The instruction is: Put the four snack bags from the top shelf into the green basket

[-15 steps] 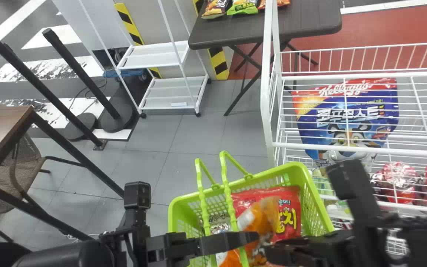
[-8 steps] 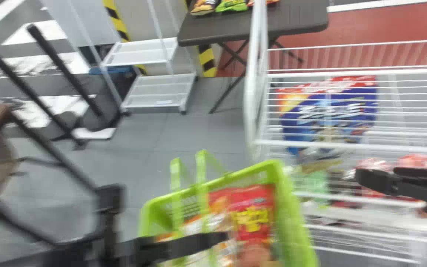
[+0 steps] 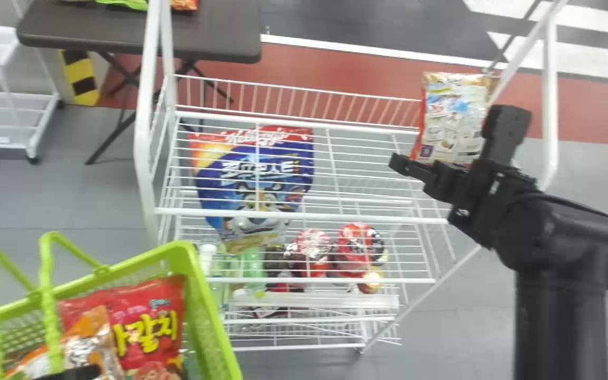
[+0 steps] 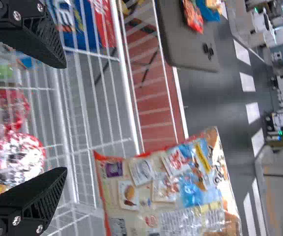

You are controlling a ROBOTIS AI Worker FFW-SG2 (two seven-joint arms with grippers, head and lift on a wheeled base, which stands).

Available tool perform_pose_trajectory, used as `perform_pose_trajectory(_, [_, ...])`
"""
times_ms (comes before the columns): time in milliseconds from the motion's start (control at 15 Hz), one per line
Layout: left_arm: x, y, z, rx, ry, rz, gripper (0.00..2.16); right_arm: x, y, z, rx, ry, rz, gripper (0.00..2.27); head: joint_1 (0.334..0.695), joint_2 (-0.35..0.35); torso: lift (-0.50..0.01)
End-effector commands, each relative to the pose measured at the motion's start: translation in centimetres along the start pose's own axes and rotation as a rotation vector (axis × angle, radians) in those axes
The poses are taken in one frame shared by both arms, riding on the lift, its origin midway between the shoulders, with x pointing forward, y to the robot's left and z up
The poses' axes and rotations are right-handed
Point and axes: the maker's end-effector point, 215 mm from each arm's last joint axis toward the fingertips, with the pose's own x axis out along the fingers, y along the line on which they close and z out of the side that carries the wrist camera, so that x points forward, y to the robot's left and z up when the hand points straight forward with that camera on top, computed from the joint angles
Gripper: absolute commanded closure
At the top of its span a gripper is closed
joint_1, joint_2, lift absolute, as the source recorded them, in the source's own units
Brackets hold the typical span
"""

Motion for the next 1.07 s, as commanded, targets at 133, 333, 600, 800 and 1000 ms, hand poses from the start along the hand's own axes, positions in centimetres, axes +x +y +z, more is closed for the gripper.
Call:
perform_pose_trajectory(133, [-0.4, 0.3, -0.2, -0.009, -0.006, 0.01, 2.15, 5.6, -4.5, 3.5, -0.013, -0.017, -0.098, 0.07, 0.695, -0.294, 0.0])
perform_pose_trajectory(333, [-0.4, 1.3, -0.2, -0.023, -0.008, 0.02, 2.15, 7.5, -6.2, 9.0, -0.065, -0.122, -0.147, 0.07, 0.695, -0.321, 0.0])
perform_pose_trajectory(600, [-0.7, 3.6, 0.5, -0.051, -0.039, 0.023, 2.15, 9.9, -7.2, 10.5, -0.134, -0.059, -0.191, 0.09, 0.695, -0.328, 0.0])
perform_pose_trajectory(800, [-0.9, 4.6, 0.8, -0.061, -0.056, 0.019, 2.15, 10.7, -7.0, 9.8, -0.128, -0.01, -0.183, 1.2, 0.695, -0.323, 0.0])
perform_pose_trajectory(1000, [-1.0, 4.7, 0.9, -0.058, -0.062, 0.02, 2.15, 10.5, -6.5, 9.1, -0.108, -0.016, -0.182, 2.25, 0.695, -0.316, 0.0])
